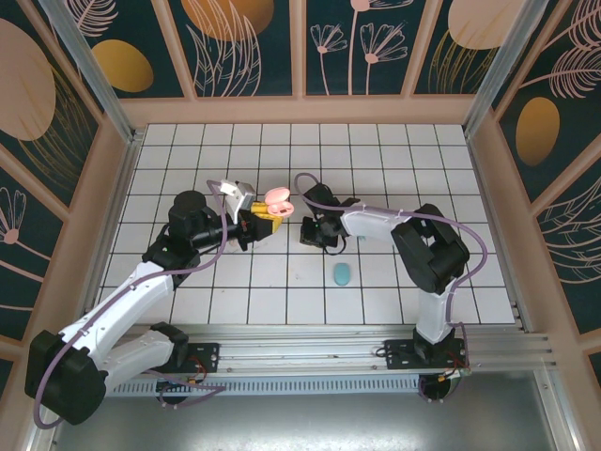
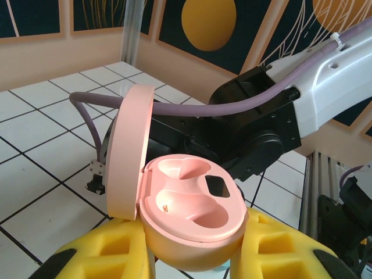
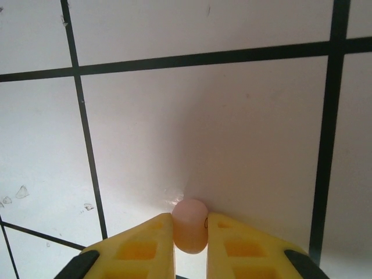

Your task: Insert the wireless bluetooth earbuds into the charging case

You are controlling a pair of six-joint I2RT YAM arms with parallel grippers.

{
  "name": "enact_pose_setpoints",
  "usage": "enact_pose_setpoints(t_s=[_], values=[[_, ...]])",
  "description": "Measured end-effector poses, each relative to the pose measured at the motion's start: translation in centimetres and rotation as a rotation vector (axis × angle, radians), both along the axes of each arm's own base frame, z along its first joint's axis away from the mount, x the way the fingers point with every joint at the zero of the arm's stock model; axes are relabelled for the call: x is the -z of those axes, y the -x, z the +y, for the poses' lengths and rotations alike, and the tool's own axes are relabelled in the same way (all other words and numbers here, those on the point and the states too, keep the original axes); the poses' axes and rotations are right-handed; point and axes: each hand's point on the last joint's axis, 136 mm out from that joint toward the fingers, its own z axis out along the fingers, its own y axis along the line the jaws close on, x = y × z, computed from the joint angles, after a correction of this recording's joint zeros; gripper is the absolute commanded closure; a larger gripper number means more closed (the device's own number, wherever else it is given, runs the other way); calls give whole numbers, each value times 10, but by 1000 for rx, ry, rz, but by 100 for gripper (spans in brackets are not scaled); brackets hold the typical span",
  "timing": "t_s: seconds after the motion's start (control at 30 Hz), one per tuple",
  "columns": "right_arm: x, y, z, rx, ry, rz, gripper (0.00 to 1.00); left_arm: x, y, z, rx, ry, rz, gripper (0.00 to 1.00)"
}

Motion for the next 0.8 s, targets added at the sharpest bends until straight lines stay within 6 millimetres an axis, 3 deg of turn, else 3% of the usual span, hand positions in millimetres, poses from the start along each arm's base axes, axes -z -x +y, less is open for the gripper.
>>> enact_pose_setpoints(t_s=[0.17,0.33,0.6,0.8], values=[[-5,-2,-11,-19,67,-30,88,1,0,0,1,-3,4,100],[-41,-1,-27,-29,106,-103,88,2,0,0,0,-6,8,100],[-157,12,-55,-8,62,-344,91,6,-1,0,1,-11,19,100],[-244,36,-42,-79,-9,-554,94,15,-5,-3,1,-24,45,100]])
